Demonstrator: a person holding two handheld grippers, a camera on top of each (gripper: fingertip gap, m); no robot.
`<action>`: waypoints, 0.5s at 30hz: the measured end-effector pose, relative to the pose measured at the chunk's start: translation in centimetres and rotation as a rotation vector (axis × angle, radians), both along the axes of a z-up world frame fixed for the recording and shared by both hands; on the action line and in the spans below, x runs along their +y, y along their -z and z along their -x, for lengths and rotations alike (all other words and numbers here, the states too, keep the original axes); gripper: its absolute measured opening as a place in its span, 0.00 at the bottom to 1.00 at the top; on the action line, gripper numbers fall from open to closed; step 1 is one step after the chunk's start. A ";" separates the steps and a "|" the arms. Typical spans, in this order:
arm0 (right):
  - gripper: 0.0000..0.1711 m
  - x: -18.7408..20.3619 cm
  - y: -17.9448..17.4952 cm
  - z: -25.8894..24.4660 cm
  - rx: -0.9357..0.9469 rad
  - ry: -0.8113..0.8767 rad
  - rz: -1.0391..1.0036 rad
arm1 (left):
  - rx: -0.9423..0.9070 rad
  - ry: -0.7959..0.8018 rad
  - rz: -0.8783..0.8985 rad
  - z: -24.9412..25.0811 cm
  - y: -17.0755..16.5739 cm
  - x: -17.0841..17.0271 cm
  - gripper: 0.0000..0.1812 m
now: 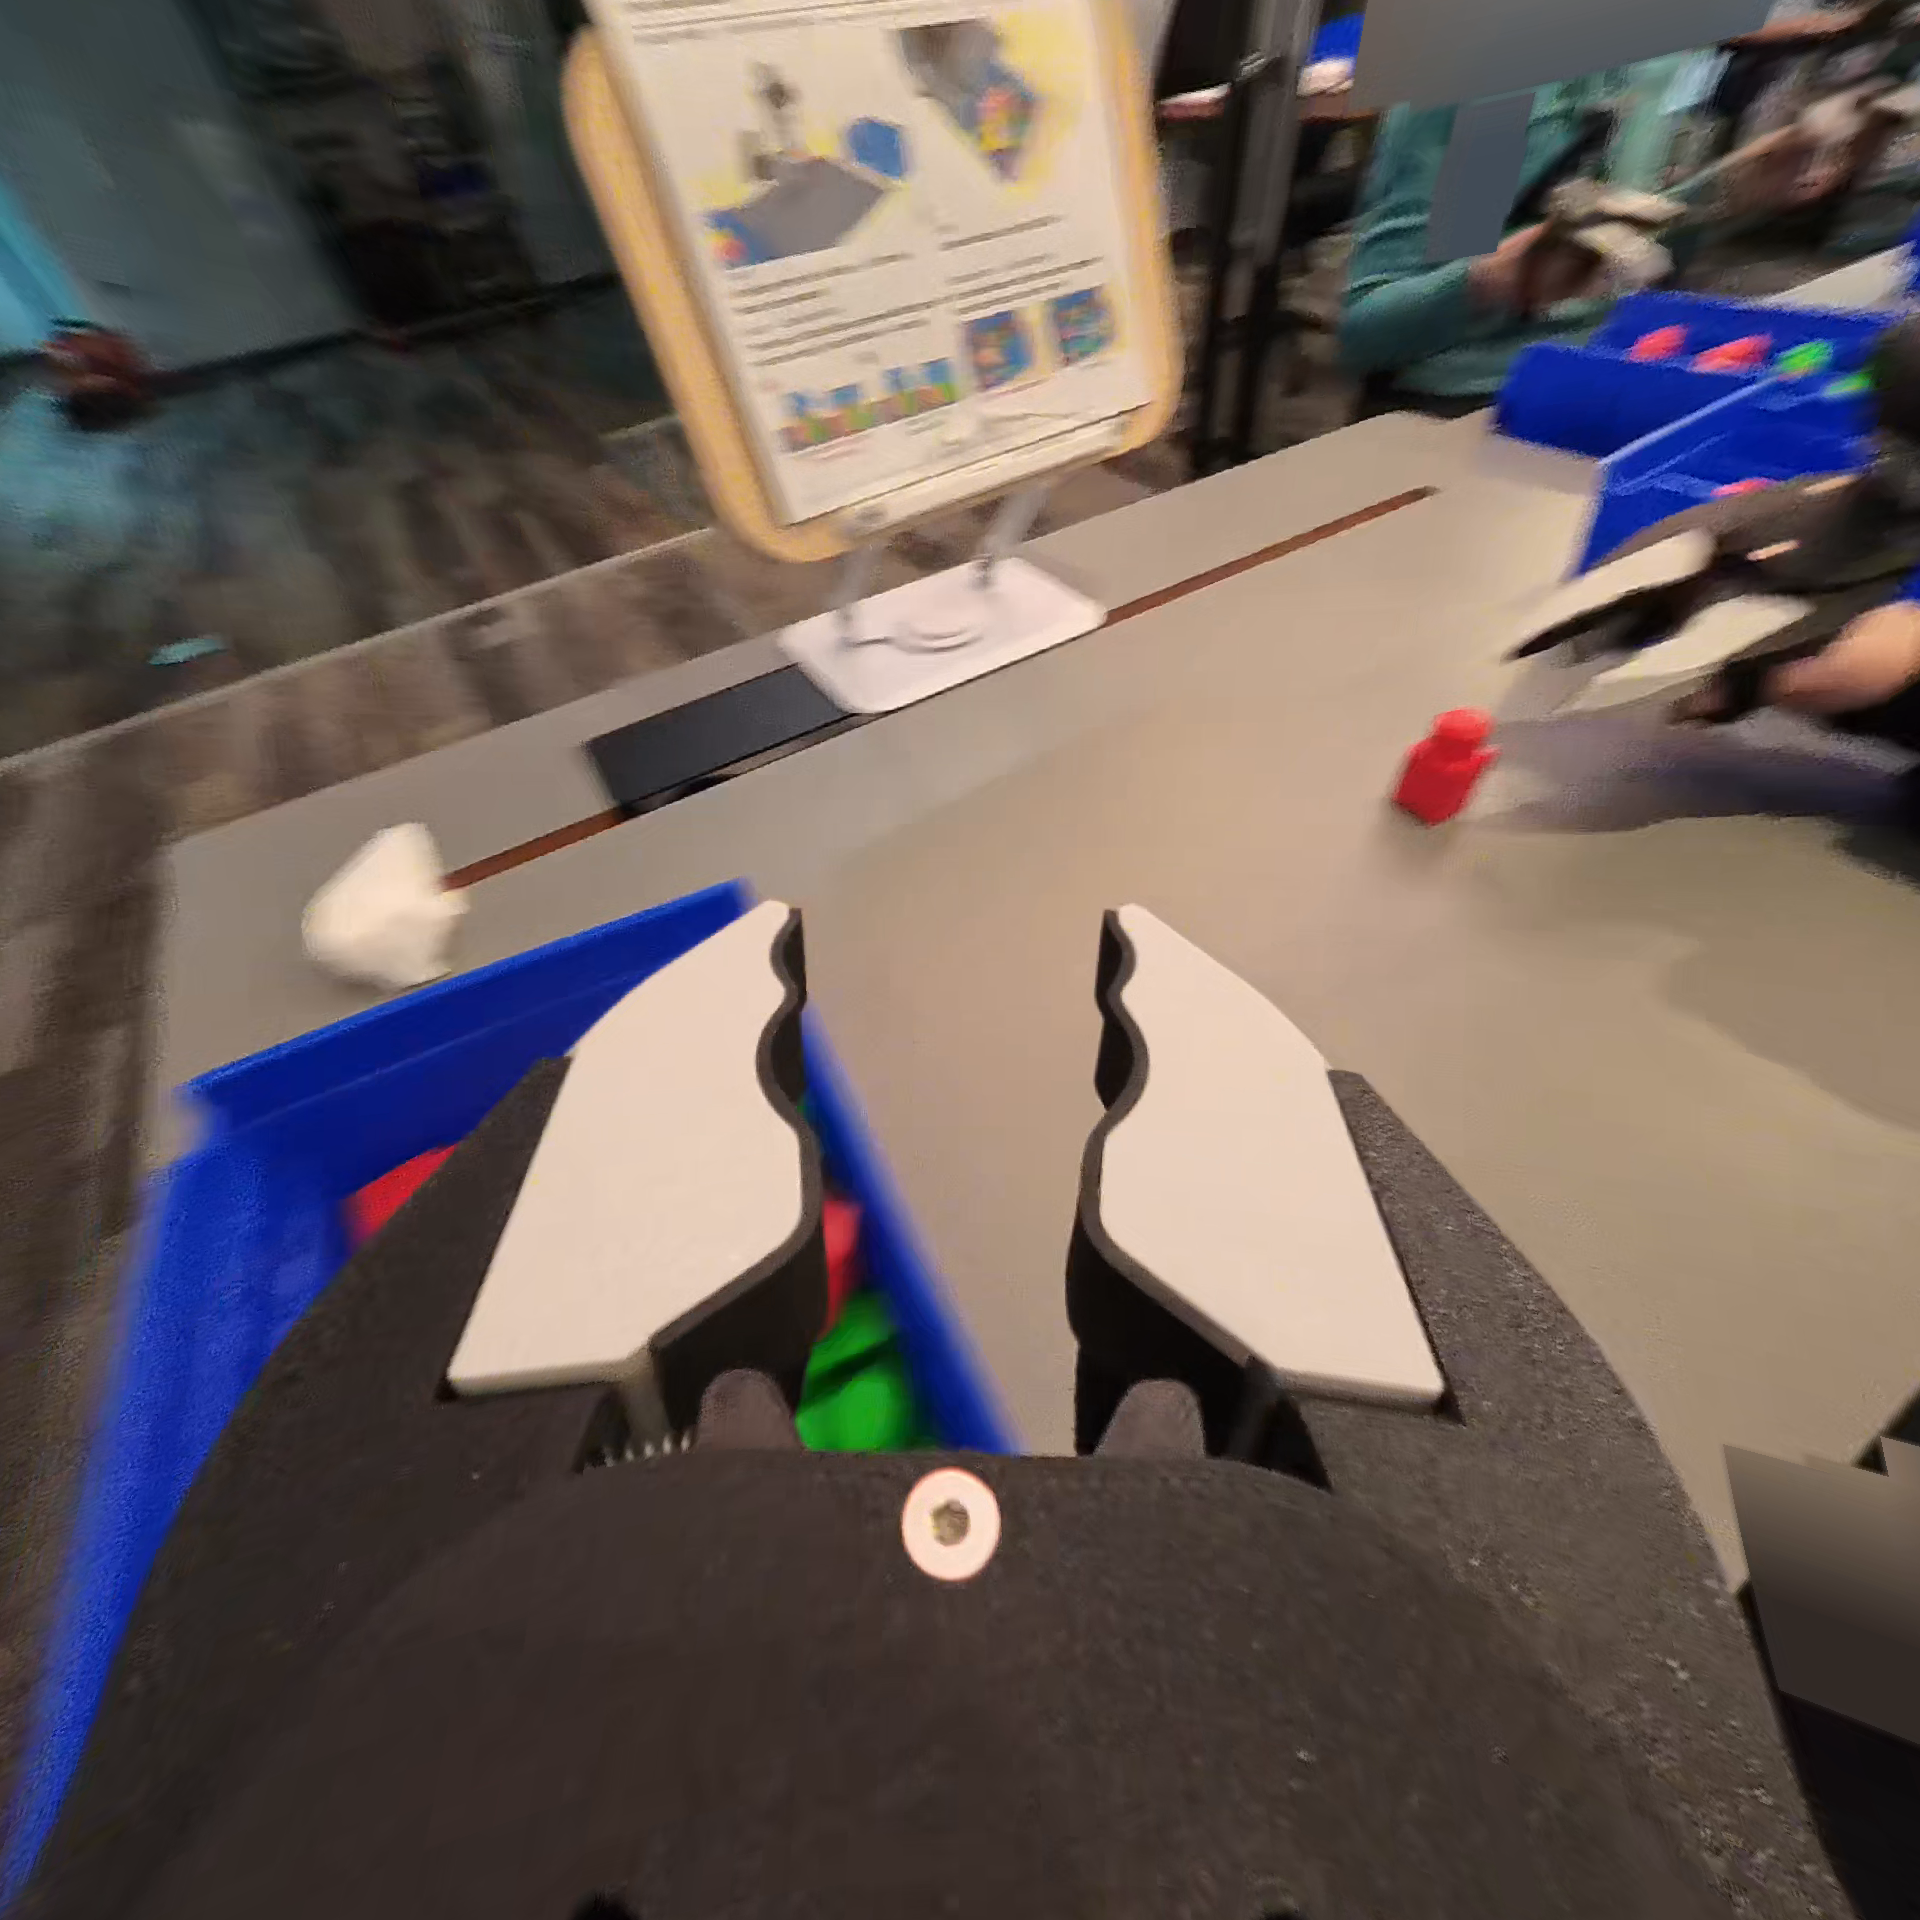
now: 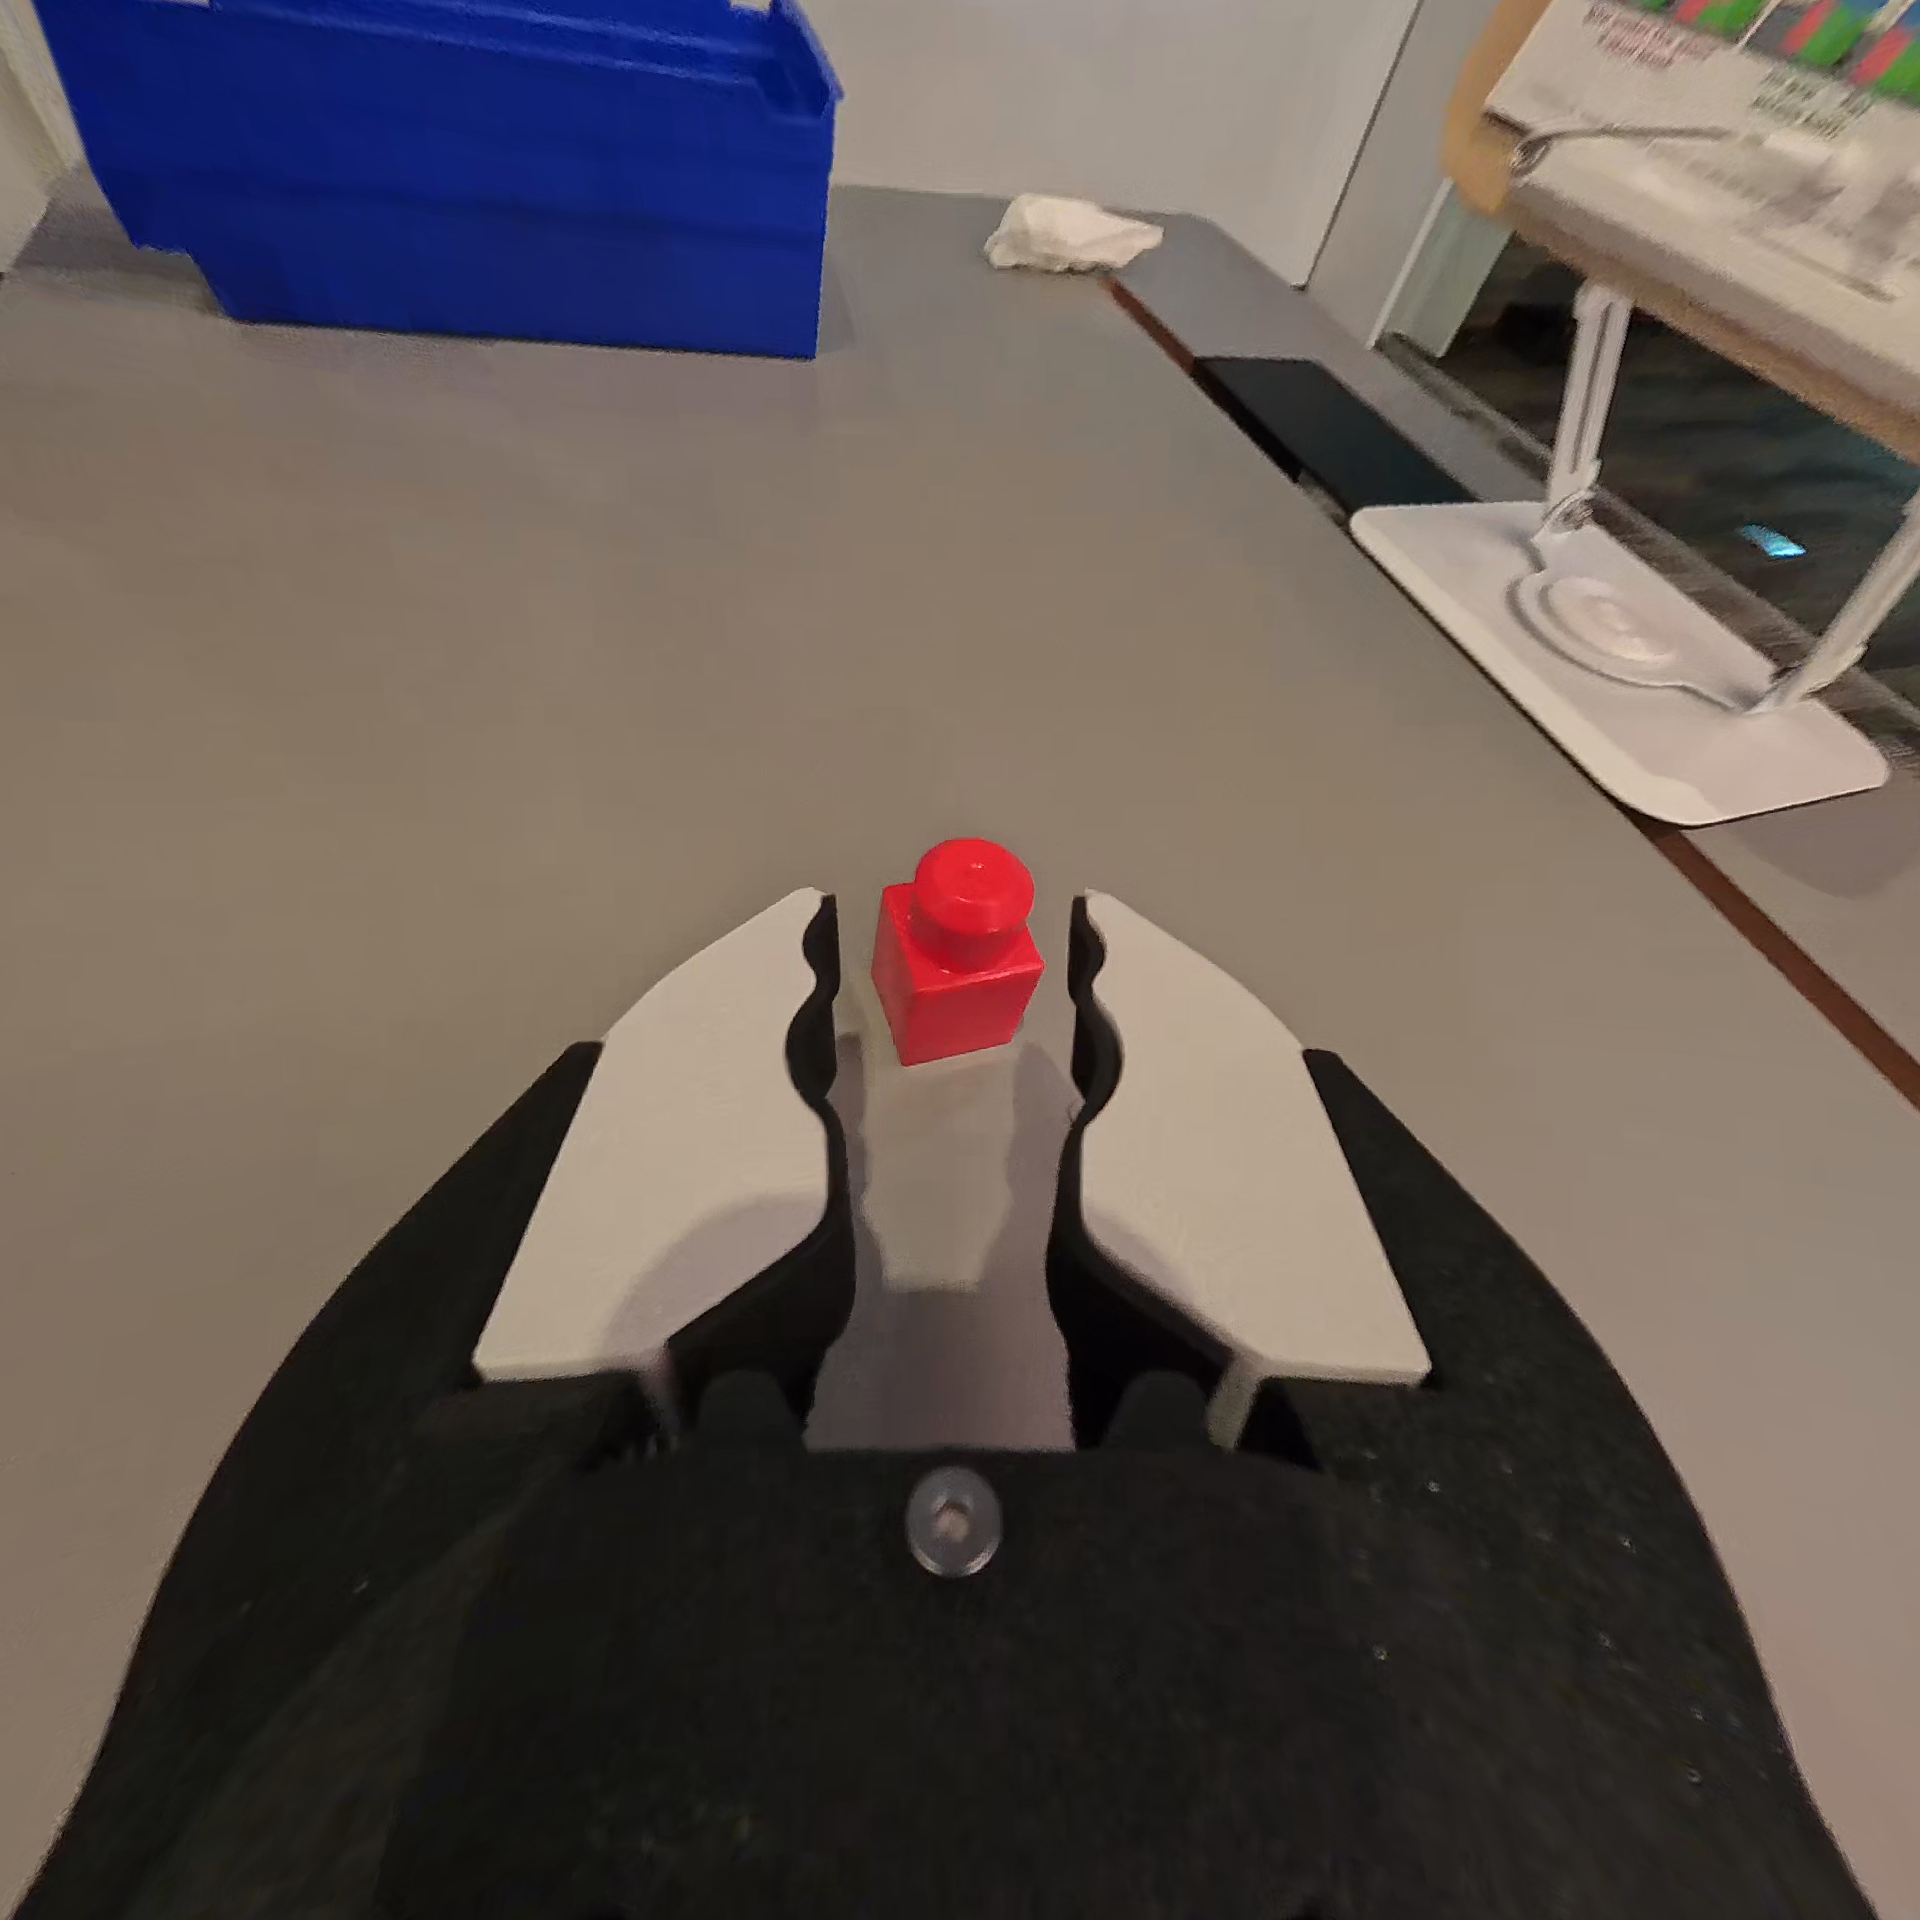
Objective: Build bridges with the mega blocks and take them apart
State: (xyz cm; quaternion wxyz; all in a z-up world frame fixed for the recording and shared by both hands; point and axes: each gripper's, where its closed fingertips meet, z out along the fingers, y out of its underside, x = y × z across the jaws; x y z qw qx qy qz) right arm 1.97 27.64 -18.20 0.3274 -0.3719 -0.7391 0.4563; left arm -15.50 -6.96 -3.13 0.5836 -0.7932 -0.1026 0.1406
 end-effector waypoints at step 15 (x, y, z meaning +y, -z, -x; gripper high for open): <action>0.22 -7.5 -3.1 -2.0 0.102 -0.025 0.055 | -0.433 -0.293 0.471 8.2 12.5 -15.5 0.13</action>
